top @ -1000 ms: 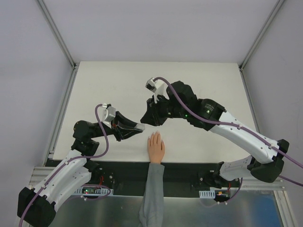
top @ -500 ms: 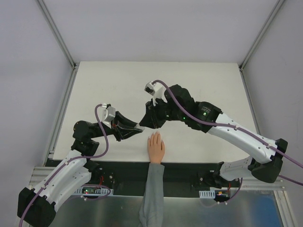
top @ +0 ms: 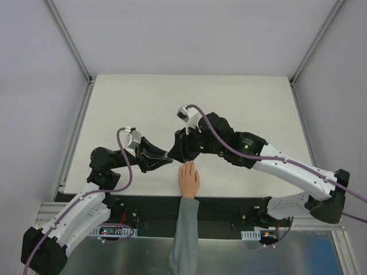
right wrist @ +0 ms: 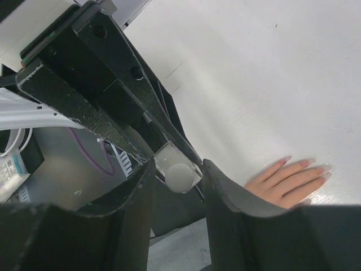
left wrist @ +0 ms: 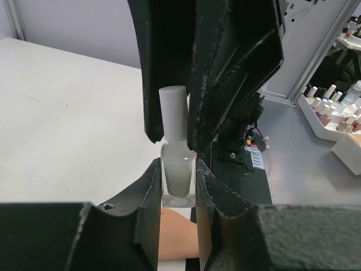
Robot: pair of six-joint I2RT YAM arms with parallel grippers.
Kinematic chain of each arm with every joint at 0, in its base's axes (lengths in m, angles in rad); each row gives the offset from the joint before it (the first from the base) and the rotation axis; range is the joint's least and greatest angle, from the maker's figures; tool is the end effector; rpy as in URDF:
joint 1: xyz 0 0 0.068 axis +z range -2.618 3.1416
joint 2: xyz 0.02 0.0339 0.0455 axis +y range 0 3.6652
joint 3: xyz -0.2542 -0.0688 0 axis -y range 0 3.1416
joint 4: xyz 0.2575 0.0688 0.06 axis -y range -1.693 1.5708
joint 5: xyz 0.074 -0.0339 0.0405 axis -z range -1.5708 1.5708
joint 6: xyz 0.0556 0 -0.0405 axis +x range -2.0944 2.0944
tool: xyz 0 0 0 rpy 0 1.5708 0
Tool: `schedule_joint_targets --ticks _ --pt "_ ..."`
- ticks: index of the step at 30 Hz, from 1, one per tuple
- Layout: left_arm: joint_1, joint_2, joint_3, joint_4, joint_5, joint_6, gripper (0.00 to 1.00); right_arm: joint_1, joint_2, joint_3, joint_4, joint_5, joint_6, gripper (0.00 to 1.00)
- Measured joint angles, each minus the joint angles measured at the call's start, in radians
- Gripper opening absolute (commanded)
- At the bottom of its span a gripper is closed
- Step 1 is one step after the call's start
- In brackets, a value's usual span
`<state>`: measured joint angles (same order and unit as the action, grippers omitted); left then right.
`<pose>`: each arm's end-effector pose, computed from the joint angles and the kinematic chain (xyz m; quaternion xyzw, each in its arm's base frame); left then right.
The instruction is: Paint the nails
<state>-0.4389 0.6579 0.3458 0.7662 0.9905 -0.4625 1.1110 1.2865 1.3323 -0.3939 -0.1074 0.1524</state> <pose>0.1398 -0.1170 0.2928 0.3975 0.4709 -0.5517 0.5620 0.1388 0.2936 0.3851 -0.4044 0.7113 0.3739 0.4366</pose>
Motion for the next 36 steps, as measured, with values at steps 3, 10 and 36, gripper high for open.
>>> schedule_joint_targets --ticks 3,10,36 --pt "0.0 -0.006 0.0 0.018 -0.003 -0.003 0.0 -0.002 0.003 0.022 -0.035 -0.011 0.002 0.67" --pt "0.0 -0.015 0.0 0.048 -0.003 -0.023 0.0 -0.083 0.004 0.18 -0.183 -0.151 -0.092 0.85" --pt "-0.026 -0.003 0.0 0.119 0.051 -0.098 0.0 -0.15 0.232 0.458 -0.507 -0.496 -0.487 0.39"
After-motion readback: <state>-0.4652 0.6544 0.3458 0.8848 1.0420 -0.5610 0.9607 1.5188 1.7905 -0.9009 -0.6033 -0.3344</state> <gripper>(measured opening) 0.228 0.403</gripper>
